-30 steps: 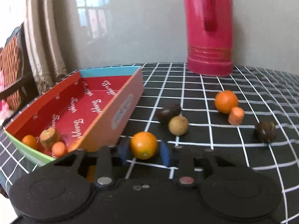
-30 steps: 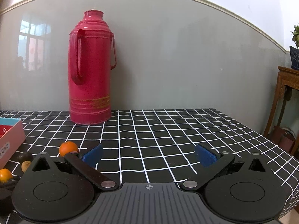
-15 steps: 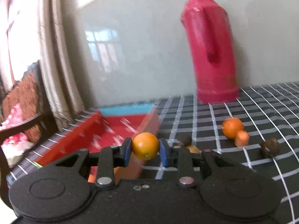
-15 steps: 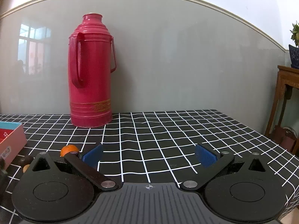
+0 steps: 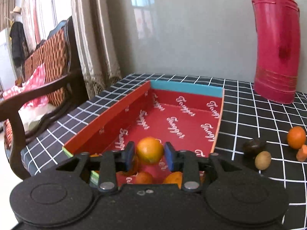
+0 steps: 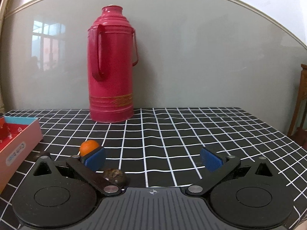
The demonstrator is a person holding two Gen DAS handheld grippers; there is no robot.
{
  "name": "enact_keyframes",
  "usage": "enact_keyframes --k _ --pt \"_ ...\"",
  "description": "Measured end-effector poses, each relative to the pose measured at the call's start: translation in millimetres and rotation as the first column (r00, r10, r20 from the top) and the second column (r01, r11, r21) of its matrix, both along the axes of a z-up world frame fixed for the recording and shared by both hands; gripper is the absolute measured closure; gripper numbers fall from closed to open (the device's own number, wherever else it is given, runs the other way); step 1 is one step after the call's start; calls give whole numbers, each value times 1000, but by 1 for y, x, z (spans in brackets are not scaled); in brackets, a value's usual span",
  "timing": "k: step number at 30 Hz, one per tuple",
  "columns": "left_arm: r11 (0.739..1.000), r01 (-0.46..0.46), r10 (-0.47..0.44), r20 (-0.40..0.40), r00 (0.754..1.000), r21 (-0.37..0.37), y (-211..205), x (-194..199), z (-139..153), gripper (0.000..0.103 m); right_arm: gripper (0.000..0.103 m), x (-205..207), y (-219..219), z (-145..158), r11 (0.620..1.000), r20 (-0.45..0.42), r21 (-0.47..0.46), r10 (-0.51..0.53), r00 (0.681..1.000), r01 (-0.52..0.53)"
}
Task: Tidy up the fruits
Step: 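Carry the small orange with the left tool into the box and release, then move the right tool to the dark brown round fruit and close on it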
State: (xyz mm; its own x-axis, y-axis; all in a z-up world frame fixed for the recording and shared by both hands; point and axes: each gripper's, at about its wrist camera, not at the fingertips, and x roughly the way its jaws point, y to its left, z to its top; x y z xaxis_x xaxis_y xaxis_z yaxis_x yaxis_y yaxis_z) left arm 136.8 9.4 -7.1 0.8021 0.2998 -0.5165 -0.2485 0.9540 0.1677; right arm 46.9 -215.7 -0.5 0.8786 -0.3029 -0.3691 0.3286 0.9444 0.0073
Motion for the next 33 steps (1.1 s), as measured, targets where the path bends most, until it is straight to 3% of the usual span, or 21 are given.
enact_keyframes --k 2,3,4,10,16,24,32,33 --pt "1000 -7 7 4 1000 0 2 -6 1 50 0 2 1 0 1000 -5 4 3 1000 -3" --pt "1000 -13 13 15 1000 3 1 -9 3 26 0 3 2 -1 1000 -5 7 5 1000 -5" --pt "1000 -22 21 33 999 9 2 -11 6 12 0 3 2 -1 1000 -5 10 8 1000 -8" --pt "999 35 -39 110 993 40 4 -28 20 6 0 12 6 -4 999 -33 45 28 999 -26" --pt "996 8 -25 200 980 85 23 -50 33 6 0 24 9 -11 992 -75 112 62 995 -53" --pt "994 -96 85 204 975 44 66 -43 42 6 0 39 7 -23 987 -117 152 66 991 -47" --pt "982 -189 190 178 965 -24 104 -42 48 6 1 53 16 -29 993 -147 110 60 987 -44" --pt "981 -195 196 174 965 -27 107 -42 47 6 6 54 18 -30 993 -151 103 63 986 -48"
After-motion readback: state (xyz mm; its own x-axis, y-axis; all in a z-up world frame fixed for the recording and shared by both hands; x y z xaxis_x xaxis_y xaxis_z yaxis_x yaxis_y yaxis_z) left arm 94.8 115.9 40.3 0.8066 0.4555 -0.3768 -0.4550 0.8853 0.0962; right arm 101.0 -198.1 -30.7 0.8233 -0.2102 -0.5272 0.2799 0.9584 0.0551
